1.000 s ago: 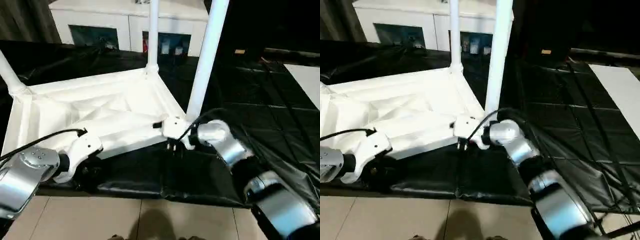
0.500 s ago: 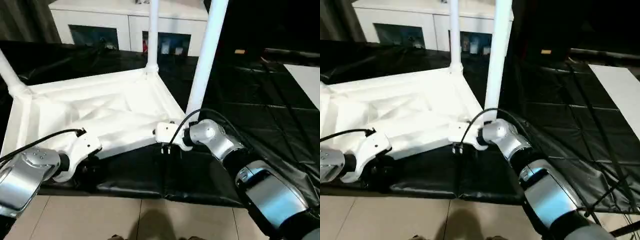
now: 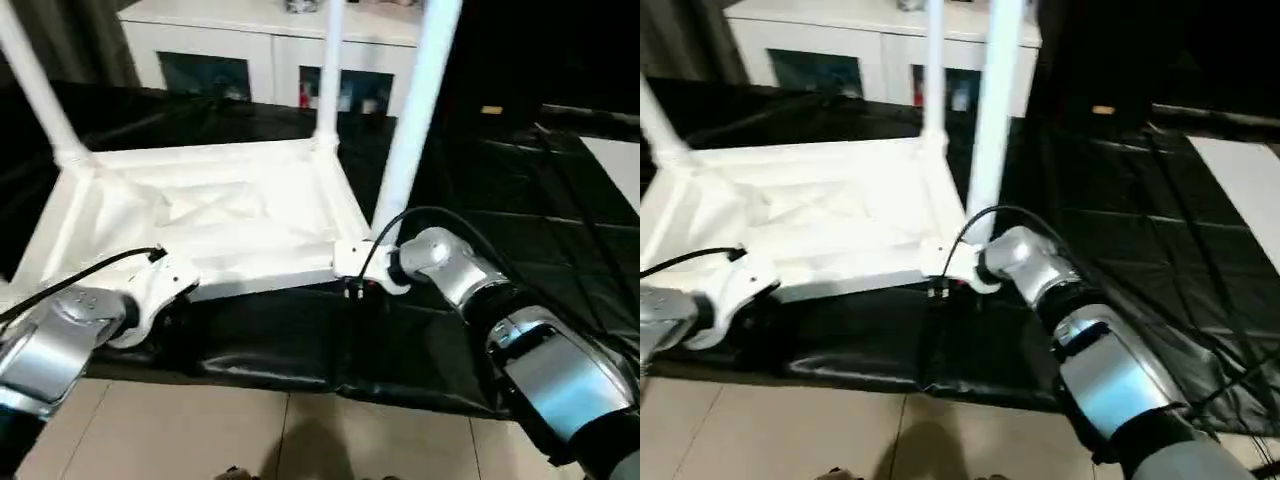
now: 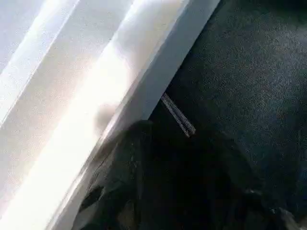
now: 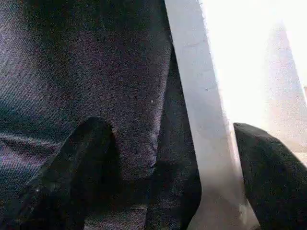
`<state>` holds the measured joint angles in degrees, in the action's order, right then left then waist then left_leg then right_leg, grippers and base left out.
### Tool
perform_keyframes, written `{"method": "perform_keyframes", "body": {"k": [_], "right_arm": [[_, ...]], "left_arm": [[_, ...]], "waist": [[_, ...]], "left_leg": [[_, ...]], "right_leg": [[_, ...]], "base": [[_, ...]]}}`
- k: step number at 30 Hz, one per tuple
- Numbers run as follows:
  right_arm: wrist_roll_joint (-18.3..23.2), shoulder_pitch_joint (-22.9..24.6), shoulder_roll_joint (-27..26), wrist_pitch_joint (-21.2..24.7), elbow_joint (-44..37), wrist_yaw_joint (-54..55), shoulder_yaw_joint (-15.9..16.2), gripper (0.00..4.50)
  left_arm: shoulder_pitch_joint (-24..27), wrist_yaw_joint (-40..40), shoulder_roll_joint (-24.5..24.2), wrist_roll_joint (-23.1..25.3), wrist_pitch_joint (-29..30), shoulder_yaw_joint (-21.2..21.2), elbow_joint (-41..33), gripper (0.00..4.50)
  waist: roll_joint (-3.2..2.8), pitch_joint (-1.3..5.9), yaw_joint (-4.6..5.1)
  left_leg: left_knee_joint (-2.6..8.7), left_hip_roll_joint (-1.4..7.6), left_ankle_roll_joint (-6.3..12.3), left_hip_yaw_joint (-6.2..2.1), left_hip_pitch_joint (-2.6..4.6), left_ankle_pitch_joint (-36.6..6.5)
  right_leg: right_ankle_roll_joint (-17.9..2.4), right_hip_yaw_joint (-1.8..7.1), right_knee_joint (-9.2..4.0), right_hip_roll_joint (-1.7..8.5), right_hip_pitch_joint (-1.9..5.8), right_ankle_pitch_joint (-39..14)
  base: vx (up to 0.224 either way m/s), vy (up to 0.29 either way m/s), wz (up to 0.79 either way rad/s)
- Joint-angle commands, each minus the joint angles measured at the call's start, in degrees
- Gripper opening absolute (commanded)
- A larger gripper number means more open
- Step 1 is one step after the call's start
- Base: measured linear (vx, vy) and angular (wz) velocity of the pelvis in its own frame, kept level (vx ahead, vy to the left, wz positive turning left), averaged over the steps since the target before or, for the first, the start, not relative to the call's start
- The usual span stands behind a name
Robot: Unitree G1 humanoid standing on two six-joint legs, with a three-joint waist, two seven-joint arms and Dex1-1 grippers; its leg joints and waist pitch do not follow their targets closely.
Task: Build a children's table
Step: Rotate table base
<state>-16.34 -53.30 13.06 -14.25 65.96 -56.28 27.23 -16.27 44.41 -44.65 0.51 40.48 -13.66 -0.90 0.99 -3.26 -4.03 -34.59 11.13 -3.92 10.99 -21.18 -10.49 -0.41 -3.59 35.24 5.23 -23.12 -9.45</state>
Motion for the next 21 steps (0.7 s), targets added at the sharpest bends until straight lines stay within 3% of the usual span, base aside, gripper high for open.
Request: {"method": "perform_keyframes", "body": {"k": [1,5,6,9,10,11,12,13,17,21], "right_arm": [[-0.59,1.94,3.49,2.10,1.64,-0.60,-1.05,4.10],[0.50,4.60,7.29,4.26,-0.26,0.84,-3.19,4.10],[0.79,5.48,8.45,4.76,-0.97,0.89,-3.68,4.10],[1.47,8.68,12.08,5.66,-3.88,2.36,-5.43,4.10],[2.02,9.80,12.91,6.23,-5.07,3.58,-6.44,4.10],[2.41,10.67,13.52,6.53,-6.12,4.83,-7.28,4.10],[2.64,11.18,13.88,6.73,-6.78,5.61,-7.80,4.10],[2.70,11.65,14.23,6.83,-7.43,6.81,-8.39,4.10],[4.05,12.51,15.61,9.98,-8.83,11.66,-11.87,4.10],[4.76,13.71,18.19,12.20,-11.45,13.85,-13.77,4.10]], "left_arm": [[-1.93,-3.33,-0.06,2.94,-1.42,0.79,1.20,1.94],[-3.76,-4.79,2.48,3.80,-3.84,-0.80,3.52,1.94],[-4.20,-5.24,3.13,3.98,-4.74,-1.13,4.29,1.94],[-5.63,-6.65,5.23,4.91,-7.60,-2.18,7.00,1.94],[-6.03,-6.98,6.00,5.19,-8.29,-2.57,7.80,1.94],[-6.38,-7.17,6.64,5.38,-9.15,-2.93,8.37,1.94],[-6.60,-7.25,7.02,5.49,-9.68,-3.15,8.69,1.94],[-6.88,-7.66,7.65,5.47,-9.86,-3.07,9.07,1.94],[-7.90,-7.67,8.82,5.36,-10.80,-3.41,10.03,1.94],[-8.96,-8.50,9.28,5.61,-14.71,-3.00,11.39,1.94]], "waist": [[-1.43,3.45,0.29],[-1.33,3.43,-0.56],[-1.35,3.54,-0.87],[-1.17,3.49,-1.39],[-1.14,3.55,-1.84],[-1.62,3.48,-1.82],[-1.24,3.46,-1.76],[-1.44,3.54,-1.69],[-1.29,3.49,-1.22],[-0.78,3.89,-1.35]], "left_leg": [[4.54,2.04,-1.25,-1.00,1.85,-22.44],[4.64,1.98,-1.44,-1.02,1.82,-22.76],[4.54,2.04,-1.54,-0.93,2.19,-22.94],[4.64,1.95,-1.45,-0.92,1.97,-22.54],[4.49,1.97,-1.53,-0.74,2.37,-22.73],[4.52,1.91,-1.75,-0.79,2.34,-22.95],[4.52,1.88,-2.00,-0.80,2.29,-24.07],[4.72,1.75,-2.00,-1.05,1.84,-23.61],[4.77,1.63,-1.72,-1.29,1.37,-23.27],[4.47,1.63,-0.93,-1.10,1.22,-20.51]], "right_leg": [[-13.03,2.52,-4.33,2.38,1.04,-19.40],[-11.95,2.47,-4.55,2.36,1.10,-21.04],[-11.74,2.52,-4.67,2.40,0.83,-21.08],[-10.85,2.47,-4.86,2.26,1.07,-21.48],[-10.70,2.59,-4.99,2.30,0.66,-21.51],[-10.58,2.61,-5.01,2.21,0.68,-21.56],[-10.12,2.56,-5.15,2.17,0.70,-22.62],[-9.57,2.55,-4.92,2.27,1.18,-23.15],[-8.87,2.49,-5.30,2.48,1.44,-25.30],[-8.90,2.54,-5.12,2.44,1.42,-23.35]], "base": [[0.000,0.000,0.00],[0.000,0.000,0.00],[0.000,0.000,0.00],[0.000,0.000,0.00],[0.000,0.000,0.00],[0.000,0.000,0.00],[0.000,0.000,0.00],[0.000,0.000,0.00],[0.000,0.000,0.00],[0.000,0.000,0.00]]}}
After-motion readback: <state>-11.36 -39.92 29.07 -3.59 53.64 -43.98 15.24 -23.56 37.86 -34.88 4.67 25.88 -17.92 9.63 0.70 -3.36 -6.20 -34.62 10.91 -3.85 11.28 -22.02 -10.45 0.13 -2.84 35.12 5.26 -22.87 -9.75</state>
